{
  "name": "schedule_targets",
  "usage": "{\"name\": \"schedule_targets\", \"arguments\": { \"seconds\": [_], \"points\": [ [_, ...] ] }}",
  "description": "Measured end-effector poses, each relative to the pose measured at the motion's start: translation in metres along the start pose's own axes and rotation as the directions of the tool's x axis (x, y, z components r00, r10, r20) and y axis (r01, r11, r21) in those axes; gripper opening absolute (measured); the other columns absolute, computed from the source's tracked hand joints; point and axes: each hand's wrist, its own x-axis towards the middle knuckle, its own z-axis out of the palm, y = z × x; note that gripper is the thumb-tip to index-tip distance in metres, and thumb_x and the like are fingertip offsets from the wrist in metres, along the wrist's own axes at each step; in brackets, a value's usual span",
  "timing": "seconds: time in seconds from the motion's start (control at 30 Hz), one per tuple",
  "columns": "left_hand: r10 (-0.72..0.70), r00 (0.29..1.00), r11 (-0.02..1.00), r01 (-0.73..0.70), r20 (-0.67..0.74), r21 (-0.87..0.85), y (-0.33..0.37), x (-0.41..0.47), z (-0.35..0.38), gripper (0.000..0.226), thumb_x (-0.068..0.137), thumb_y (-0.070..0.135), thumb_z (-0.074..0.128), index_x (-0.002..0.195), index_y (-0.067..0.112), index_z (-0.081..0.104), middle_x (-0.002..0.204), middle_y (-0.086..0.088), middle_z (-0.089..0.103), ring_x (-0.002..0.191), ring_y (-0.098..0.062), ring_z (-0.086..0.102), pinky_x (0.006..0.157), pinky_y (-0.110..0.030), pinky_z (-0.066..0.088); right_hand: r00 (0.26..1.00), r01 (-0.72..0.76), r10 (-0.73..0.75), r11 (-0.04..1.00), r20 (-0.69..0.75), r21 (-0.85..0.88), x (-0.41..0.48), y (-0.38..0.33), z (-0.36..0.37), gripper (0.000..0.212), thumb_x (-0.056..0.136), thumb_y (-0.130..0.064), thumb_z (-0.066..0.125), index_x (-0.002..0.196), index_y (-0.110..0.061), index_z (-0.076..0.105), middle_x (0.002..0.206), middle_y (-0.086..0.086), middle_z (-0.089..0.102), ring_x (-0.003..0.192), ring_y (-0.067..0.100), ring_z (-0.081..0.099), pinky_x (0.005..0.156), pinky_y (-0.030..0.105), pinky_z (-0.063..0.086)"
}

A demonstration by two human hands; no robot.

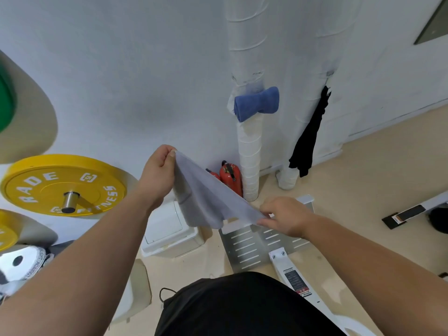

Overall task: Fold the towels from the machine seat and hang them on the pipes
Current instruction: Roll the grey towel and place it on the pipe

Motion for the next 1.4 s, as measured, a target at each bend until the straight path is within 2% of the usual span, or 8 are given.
{"name": "schedule_targets", "arguments": {
  "seconds": [0.13, 0.27, 0.43, 0.57, 0.8, 1.0, 1.27, 1.4],
  "points": [
    [-0.099, 0.993, 0.994, 0.094, -0.071, -0.062, -0.018, 0.01, -0.011, 0.027, 0.109, 0.023, 0.036, 0.102, 0.011, 0.059, 0.094, -0.005, 0.058, 0.089, -0.02, 0.049, 0.077, -0.033, 0.045, 0.946, -0.012, 0.125, 0.935, -0.298, 0.355, -0.007, 0.0, -0.028, 0.036, 0.08, -0.016, 0.076, 0.057, -0.024, 0.05, 0.058, -0.007, 0.051, 0.057, 0.006, 0.044, 0.059, 0.026, 0.038],
    [-0.129, 0.991, 0.989, 0.127, -0.017, -0.073, -0.035, 0.009, -0.013, 0.028, 0.108, 0.025, 0.037, 0.099, 0.011, 0.06, 0.104, -0.022, 0.062, 0.091, -0.024, 0.052, 0.097, -0.051, 0.05, 0.874, 0.041, 0.168, 0.91, -0.457, 0.414, -0.016, 0.001, -0.068, 0.031, 0.069, 0.0, 0.075, 0.058, -0.018, 0.053, 0.058, 0.004, 0.058, 0.056, 0.01, 0.047, 0.056, 0.03, 0.041],
    [-0.121, 0.993, 0.978, 0.117, -0.015, -0.174, -0.016, -0.001, 0.002, 0.028, 0.107, 0.022, 0.034, 0.099, 0.013, 0.059, 0.093, -0.007, 0.058, 0.085, -0.018, 0.049, 0.075, -0.031, 0.044, 0.865, 0.043, 0.179, 0.904, -0.468, 0.425, -0.034, 0.007, -0.091, 0.031, 0.069, 0.005, 0.07, 0.065, -0.021, 0.053, 0.063, 0.007, 0.055, 0.056, 0.008, 0.04, 0.056, 0.026, 0.035],
    [-0.113, 0.993, 0.973, 0.107, -0.017, -0.202, -0.003, -0.005, 0.011, 0.027, 0.103, 0.015, 0.032, 0.096, 0.002, 0.055, 0.083, -0.007, 0.052, 0.074, -0.017, 0.045, 0.064, -0.03, 0.038, 0.887, 0.008, 0.22, 0.872, -0.405, 0.49, -0.042, 0.012, -0.091, 0.041, 0.082, 0.002, 0.069, 0.11, -0.028, 0.068, 0.079, -0.001, 0.064, 0.072, 0.01, 0.059, 0.068, 0.015, 0.047],
    [-0.109, 0.994, 0.966, 0.11, 0.018, -0.232, 0.006, -0.012, 0.006, 0.026, 0.097, 0.017, 0.032, 0.083, -0.003, 0.043, 0.079, -0.009, 0.034, 0.07, -0.018, 0.029, 0.058, -0.034, 0.022, 0.894, 0.041, 0.403, 0.361, -0.195, 0.932, -0.047, 0.013, -0.081, 0.017, 0.088, 0.009, 0.067, 0.089, -0.008, 0.071, 0.081, 0.005, 0.072, 0.081, 0.018, 0.067, 0.078, 0.025, 0.059],
    [-0.159, 0.984, 0.933, 0.175, 0.076, -0.313, -0.003, -0.018, 0.006, 0.018, 0.093, 0.024, 0.041, 0.08, 0.012, 0.044, 0.076, -0.002, 0.033, 0.075, -0.018, 0.028, 0.066, -0.036, 0.025, 0.872, 0.15, 0.465, 0.043, -0.152, 0.988, -0.049, 0.017, -0.073, 0.015, 0.08, -0.019, 0.075, 0.084, -0.009, 0.065, 0.083, 0.007, 0.069, 0.076, 0.016, 0.067, 0.067, 0.026, 0.059],
    [-0.21, 0.959, 0.856, 0.275, 0.191, -0.438, -0.011, -0.023, 0.019, 0.011, 0.1, 0.014, 0.058, 0.09, 0.01, 0.055, 0.078, -0.006, 0.056, 0.072, -0.023, 0.05, 0.063, -0.033, 0.042, 0.616, 0.086, 0.739, 0.283, -0.274, 0.955, -0.038, 0.005, -0.06, 0.011, 0.091, -0.008, 0.07, 0.083, -0.009, 0.063, 0.08, 0.014, 0.059, 0.075, 0.025, 0.058, 0.067, 0.041, 0.058],
    [-0.207, 0.96, 0.855, 0.271, 0.188, -0.442, 0.008, -0.041, 0.034, 0.013, 0.1, 0.011, 0.057, 0.087, 0.011, 0.056, 0.077, -0.009, 0.062, 0.067, -0.022, 0.06, 0.057, -0.033, 0.052, 0.615, 0.094, 0.706, 0.377, -0.352, 0.921, -0.032, -0.035, -0.053, 0.012, 0.078, -0.022, 0.07, 0.082, -0.013, 0.063, 0.071, 0.011, 0.062, 0.065, 0.023, 0.06, 0.071, 0.061, 0.059]
  ]
}}
